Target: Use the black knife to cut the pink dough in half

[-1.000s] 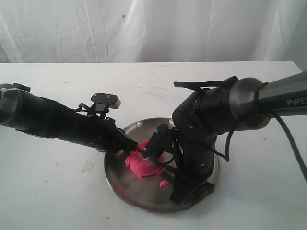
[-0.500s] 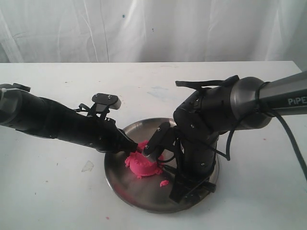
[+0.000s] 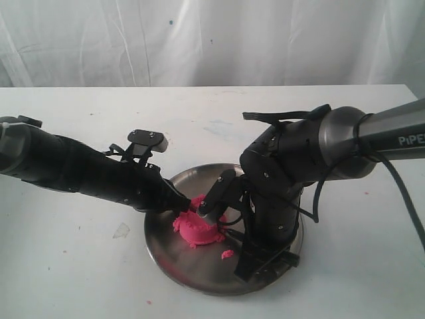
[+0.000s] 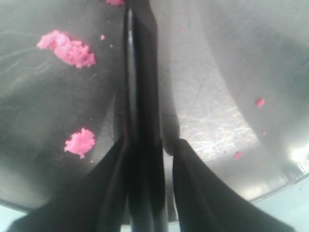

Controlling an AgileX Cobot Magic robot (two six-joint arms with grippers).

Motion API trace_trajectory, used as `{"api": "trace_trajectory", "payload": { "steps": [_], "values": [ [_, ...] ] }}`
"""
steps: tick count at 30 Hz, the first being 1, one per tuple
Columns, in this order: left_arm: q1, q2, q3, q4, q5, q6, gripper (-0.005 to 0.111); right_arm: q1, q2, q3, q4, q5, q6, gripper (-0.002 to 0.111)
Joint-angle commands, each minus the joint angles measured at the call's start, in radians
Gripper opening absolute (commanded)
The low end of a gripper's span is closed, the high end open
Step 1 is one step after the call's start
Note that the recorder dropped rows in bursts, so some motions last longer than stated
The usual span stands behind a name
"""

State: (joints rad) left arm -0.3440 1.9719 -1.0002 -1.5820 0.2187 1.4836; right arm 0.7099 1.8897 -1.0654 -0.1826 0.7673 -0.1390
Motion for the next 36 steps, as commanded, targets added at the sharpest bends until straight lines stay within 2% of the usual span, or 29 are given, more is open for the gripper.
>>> {"api": "trace_trajectory", "payload": {
  "steps": [1,4,12,17,20,23,26,28,30,33,36],
  "values": [
    [-0.005,0.03,0.023,0.041,-0.017,0.009,0.0,0.004,0.012,0.003,0.034,-0.066,0.013,0.018],
    [-0.005,0.03,0.023,0.041,-0.017,0.009,0.0,0.004,0.012,0.003,0.036,-0.066,0.013,0.0],
    [-0.005,0.018,0.009,0.029,-0.023,0.004,0.0,0.004,0.012,0.003,0.046,-0.066,0.013,0.0],
    [0.013,-0.149,-0.054,0.018,-0.053,0.063,0.0,0.004,0.012,0.005,0.05,-0.066,0.013,0.0],
    [0.025,-0.345,-0.059,0.045,-0.262,0.077,0.0,0.004,0.012,0.005,0.052,-0.066,0.013,0.0],
    [0.025,-0.51,-0.059,0.026,-0.497,0.201,0.0,0.004,0.012,0.005,0.052,-0.066,0.013,0.0],
    [0.025,-0.685,-0.059,-0.162,-0.757,0.552,0.0,0.004,0.012,0.005,0.052,-0.07,0.013,0.0],
    [0.023,-0.762,-0.037,-0.162,-0.877,0.607,0.0,0.004,0.012,0.005,0.052,-0.077,0.013,0.0],
    [0.023,-0.825,0.004,-0.162,-0.888,0.607,0.0,0.004,0.012,0.005,0.052,-0.086,0.029,0.0],
    [0.023,-0.921,0.095,-0.162,-0.833,0.609,0.0,0.004,0.012,0.005,0.045,-0.103,0.119,0.0],
    [0.023,-1.01,0.26,-0.162,-0.807,0.602,0.0,0.004,0.01,-0.001,0.032,-0.118,0.148,0.0]
  ]
}}
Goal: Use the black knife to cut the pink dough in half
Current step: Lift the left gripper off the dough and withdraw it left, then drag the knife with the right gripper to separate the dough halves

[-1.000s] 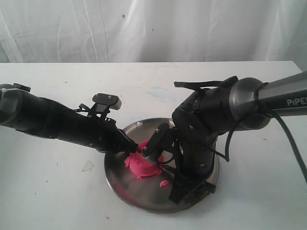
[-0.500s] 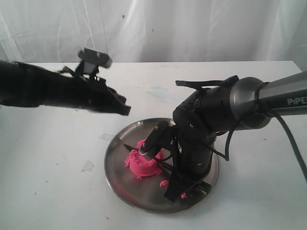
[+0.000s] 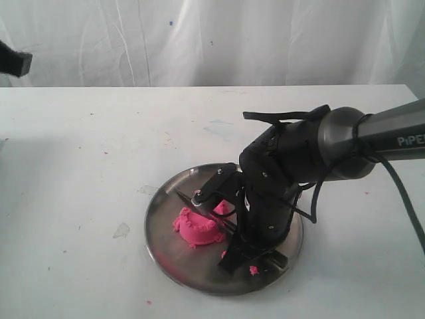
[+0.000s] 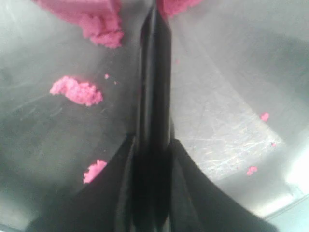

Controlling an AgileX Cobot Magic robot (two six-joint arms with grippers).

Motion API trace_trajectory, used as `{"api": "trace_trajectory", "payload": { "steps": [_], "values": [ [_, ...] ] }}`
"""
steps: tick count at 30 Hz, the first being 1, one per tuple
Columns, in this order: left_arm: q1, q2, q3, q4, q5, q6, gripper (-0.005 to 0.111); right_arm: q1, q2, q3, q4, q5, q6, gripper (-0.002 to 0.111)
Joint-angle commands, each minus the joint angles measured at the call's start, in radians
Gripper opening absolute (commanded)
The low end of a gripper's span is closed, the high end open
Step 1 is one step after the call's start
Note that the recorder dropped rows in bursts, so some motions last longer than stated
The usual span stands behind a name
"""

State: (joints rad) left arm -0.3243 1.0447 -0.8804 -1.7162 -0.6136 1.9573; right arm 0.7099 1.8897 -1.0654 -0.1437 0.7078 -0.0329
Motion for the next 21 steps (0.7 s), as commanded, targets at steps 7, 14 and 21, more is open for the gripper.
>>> {"api": "trace_trajectory", "payload": {
  "steps": [7,14,21],
  "values": [
    [0.003,-0.16,0.372,-0.003,0.364,0.01,0.0,-0.032,0.008,-0.004,-0.135,-0.04,0.18,0.0],
    [0.003,-0.16,0.372,0.01,0.34,0.012,0.0,-0.03,0.008,-0.004,0.228,-0.056,-0.17,0.0],
    [0.003,-0.16,0.372,0.01,0.34,0.012,0.0,-0.03,0.008,-0.004,0.421,-0.022,-0.39,0.0]
  ]
}}
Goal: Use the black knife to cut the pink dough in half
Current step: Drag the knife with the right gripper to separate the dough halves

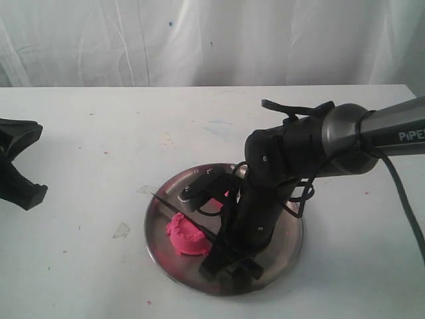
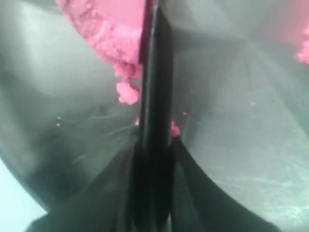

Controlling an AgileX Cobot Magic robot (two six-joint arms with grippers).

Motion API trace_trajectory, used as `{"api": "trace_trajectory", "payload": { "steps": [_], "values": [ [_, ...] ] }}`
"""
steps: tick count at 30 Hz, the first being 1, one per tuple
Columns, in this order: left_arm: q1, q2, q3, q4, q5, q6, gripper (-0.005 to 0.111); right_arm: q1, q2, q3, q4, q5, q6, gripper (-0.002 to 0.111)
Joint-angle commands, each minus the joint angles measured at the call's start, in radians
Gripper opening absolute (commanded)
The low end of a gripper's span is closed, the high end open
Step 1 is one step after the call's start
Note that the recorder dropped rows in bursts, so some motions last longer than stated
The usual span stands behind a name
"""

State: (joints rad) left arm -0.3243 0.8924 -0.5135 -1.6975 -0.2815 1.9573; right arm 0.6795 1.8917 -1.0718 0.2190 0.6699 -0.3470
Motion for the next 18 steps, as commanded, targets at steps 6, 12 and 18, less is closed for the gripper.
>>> {"api": "trace_trajectory", "payload": {
  "steps": [6,12,18],
  "values": [
    [0.003,-0.008,0.005,-0.009,0.008,0.012,0.0,0.0,0.006,0.003,0.05,-0.004,-0.056,0.0],
    [0.003,-0.008,0.005,0.005,0.008,0.012,0.0,-0.002,0.0,-0.025,0.041,0.009,-0.038,0.0],
    [0.003,-0.008,0.005,0.046,0.026,0.01,0.0,-0.004,-0.076,-0.079,-0.145,0.089,0.067,0.0]
  ]
}}
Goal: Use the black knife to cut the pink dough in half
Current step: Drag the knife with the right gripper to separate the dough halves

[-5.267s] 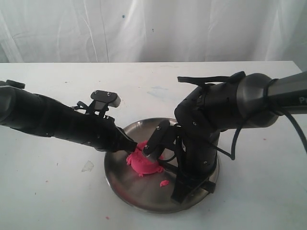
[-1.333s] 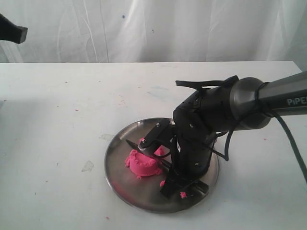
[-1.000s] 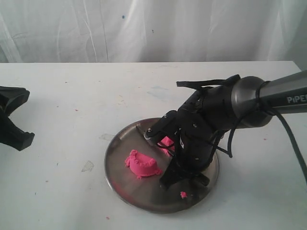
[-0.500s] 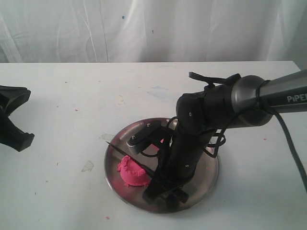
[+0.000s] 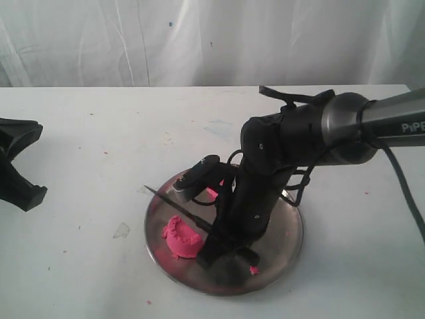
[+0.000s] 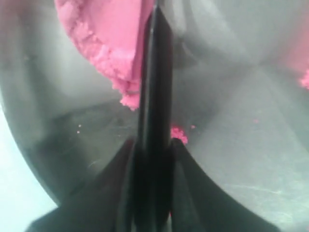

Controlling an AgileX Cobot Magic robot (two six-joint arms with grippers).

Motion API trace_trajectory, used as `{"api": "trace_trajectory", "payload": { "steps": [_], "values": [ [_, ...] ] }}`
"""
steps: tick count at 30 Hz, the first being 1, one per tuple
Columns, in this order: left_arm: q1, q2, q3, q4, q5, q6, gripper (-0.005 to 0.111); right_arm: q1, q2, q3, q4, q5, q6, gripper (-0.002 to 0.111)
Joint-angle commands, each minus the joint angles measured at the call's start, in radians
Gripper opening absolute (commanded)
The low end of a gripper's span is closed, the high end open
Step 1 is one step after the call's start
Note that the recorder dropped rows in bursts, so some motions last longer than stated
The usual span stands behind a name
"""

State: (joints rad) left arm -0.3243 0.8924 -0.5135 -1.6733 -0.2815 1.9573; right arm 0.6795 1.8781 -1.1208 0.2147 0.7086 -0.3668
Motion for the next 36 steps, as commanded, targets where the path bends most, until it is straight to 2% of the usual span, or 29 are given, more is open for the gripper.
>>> {"api": "trace_trajectory", "payload": {
  "steps": [1,4,5,8,13,19,23,28,36],
  "values": [
    [0.003,-0.008,0.005,0.021,0.03,0.01,0.0,-0.004,-0.079,-0.035,-0.209,0.054,0.128,0.0],
    [0.003,-0.008,0.005,0.021,0.049,0.009,0.0,-0.02,-0.135,-0.031,-0.472,0.045,0.234,0.0],
    [0.003,-0.008,0.005,0.021,0.056,0.009,0.0,-0.036,-0.143,-0.03,-0.584,0.04,0.326,0.0],
    [0.003,-0.008,0.005,0.021,0.075,0.009,0.0,-0.116,-0.14,-0.028,-0.659,0.028,0.521,0.0],
    [0.003,-0.008,0.005,0.021,0.075,0.005,0.0,-0.193,-0.14,0.007,-0.505,0.0,0.515,0.0],
    [0.003,-0.008,0.005,0.019,0.074,-0.024,0.0,-0.202,-0.14,0.028,-0.124,0.009,0.142,0.0],
    [0.003,-0.008,0.005,0.011,0.076,-0.037,0.0,-0.202,-0.134,0.028,-0.162,-0.042,0.192,0.0],
    [0.003,-0.008,0.005,0.011,0.074,-0.059,0.0,-0.202,-0.036,0.028,-0.141,-0.034,0.192,0.0],
    [0.003,-0.008,0.005,0.011,0.076,-0.059,0.0,-0.202,-0.008,0.028,-0.133,-0.051,0.192,0.0]
  ]
}}
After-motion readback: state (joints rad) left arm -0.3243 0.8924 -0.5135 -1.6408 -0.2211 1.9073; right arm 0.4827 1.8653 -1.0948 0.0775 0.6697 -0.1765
